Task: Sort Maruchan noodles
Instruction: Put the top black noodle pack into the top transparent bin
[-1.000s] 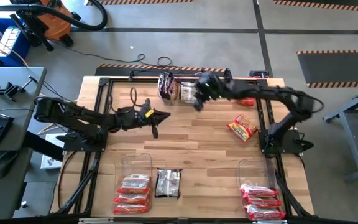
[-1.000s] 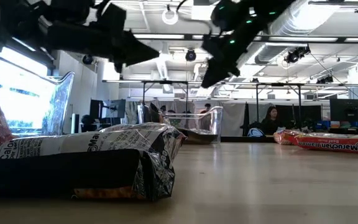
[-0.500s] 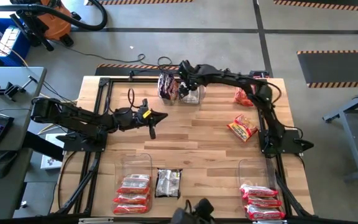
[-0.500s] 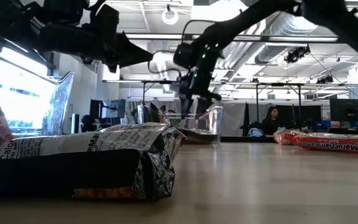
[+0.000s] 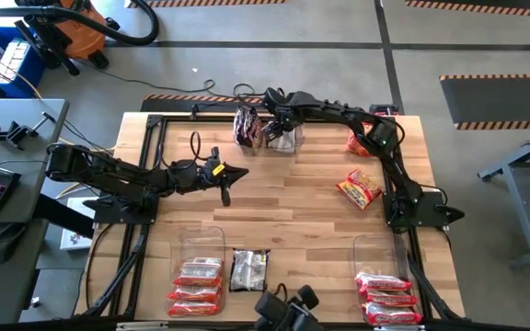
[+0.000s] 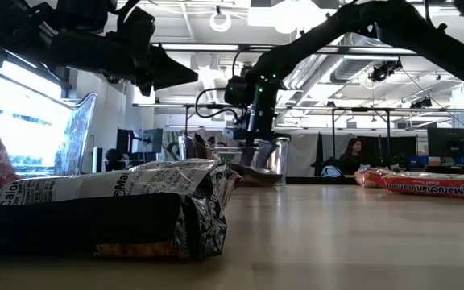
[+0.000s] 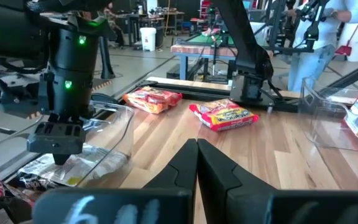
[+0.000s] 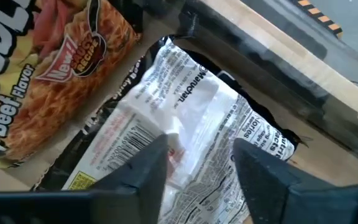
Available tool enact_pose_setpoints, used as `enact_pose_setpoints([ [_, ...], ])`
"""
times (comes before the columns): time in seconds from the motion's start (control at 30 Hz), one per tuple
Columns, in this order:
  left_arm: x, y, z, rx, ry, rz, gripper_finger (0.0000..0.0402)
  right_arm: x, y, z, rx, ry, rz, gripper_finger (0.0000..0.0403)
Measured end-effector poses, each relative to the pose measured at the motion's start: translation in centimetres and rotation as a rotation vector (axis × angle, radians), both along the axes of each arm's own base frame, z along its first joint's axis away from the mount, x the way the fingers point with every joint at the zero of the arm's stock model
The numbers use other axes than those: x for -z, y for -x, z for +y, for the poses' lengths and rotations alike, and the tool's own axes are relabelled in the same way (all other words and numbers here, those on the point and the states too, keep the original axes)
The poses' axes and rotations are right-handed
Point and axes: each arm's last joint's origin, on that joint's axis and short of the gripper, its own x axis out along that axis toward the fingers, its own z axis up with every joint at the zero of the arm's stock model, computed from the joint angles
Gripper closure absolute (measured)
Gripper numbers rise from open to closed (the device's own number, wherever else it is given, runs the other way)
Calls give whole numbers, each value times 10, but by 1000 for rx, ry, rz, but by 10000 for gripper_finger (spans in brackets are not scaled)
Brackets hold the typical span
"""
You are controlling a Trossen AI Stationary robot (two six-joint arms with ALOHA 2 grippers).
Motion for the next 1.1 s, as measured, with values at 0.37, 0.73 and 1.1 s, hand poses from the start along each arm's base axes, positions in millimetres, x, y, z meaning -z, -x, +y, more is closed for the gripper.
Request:
enact_pose_setpoints([
  [0.37,1,0,-2,5,17,8,398,0,0,0,-42,11,9,397],
  [0.73,1,0,-6,22,19,10,398,-32,4,8,-134,-3,-71,402],
  [1.1,1,-1,-8,31,19,8,398,-25,9,18,-46,-110,-4,332],
])
